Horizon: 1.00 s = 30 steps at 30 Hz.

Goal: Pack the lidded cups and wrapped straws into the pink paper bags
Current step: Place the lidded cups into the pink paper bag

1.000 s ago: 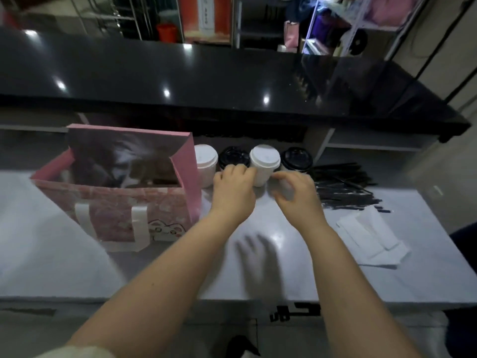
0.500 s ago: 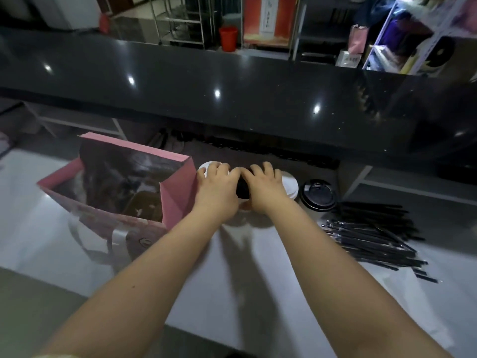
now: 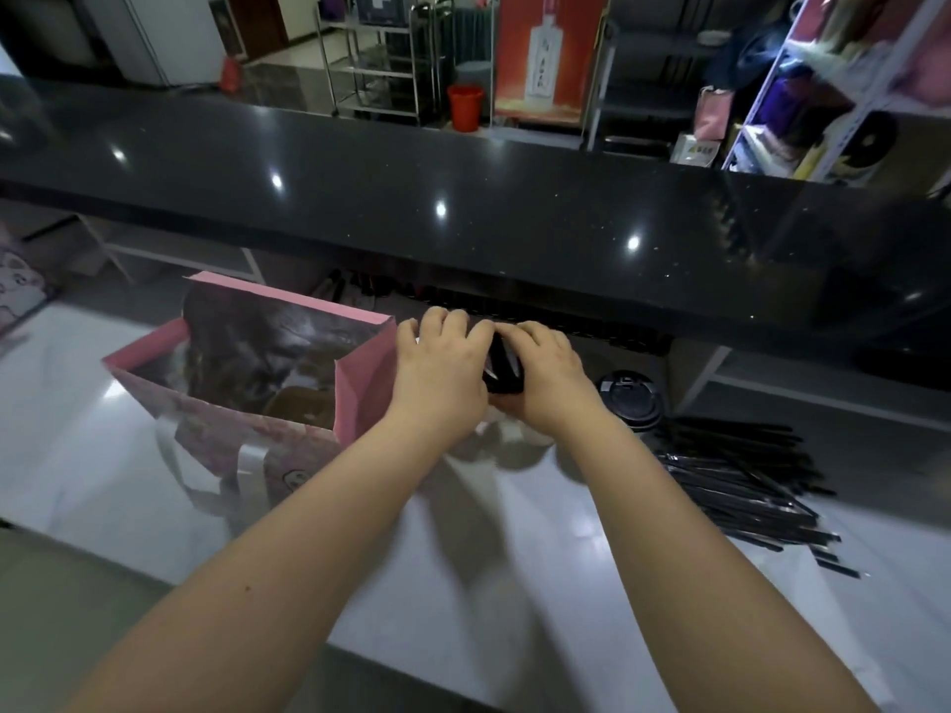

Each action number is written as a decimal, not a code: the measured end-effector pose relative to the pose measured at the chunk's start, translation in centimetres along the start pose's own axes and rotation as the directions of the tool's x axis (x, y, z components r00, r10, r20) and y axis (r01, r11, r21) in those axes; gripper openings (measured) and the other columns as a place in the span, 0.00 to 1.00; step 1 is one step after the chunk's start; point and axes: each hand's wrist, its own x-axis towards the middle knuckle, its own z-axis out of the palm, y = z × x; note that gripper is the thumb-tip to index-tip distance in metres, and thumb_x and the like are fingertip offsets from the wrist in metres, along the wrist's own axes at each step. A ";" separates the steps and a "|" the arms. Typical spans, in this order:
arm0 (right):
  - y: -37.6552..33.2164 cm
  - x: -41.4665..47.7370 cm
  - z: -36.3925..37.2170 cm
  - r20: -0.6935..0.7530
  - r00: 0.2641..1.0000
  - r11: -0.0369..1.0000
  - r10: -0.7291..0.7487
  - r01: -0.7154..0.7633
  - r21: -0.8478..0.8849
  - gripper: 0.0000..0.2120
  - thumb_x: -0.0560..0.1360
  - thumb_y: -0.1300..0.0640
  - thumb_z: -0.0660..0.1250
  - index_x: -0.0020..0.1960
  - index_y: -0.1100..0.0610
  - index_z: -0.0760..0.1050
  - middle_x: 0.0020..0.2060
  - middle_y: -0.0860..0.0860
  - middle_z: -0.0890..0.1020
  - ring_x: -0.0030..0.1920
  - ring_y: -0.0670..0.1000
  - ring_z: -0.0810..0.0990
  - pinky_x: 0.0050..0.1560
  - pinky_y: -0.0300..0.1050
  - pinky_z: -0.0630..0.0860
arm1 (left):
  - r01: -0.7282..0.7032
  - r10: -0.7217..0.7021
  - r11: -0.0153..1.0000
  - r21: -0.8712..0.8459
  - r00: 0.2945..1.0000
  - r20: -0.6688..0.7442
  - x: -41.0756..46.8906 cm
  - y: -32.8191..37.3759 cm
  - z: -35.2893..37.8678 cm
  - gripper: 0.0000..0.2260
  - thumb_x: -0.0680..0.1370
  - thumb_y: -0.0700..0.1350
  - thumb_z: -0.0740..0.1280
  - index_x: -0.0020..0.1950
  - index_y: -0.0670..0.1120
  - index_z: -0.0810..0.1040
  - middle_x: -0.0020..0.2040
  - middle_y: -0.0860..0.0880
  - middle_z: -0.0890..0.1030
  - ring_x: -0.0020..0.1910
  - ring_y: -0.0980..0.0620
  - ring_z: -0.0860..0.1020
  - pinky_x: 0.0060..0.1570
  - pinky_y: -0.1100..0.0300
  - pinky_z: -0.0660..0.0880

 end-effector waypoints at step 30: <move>-26.0 3.4 -4.4 -0.136 0.979 0.982 -0.150 0.163 0.093 0.39 0.66 0.52 0.77 0.73 0.44 0.62 0.65 0.44 0.67 0.67 0.48 0.65 0.69 0.51 0.67 | -0.032 0.114 0.876 -0.481 0.983 0.143 -2.7 -30.8 -8.2 0.12 0.71 0.50 0.75 0.53 0.58 0.80 0.47 0.61 0.76 0.47 0.60 0.75 0.50 0.56 0.78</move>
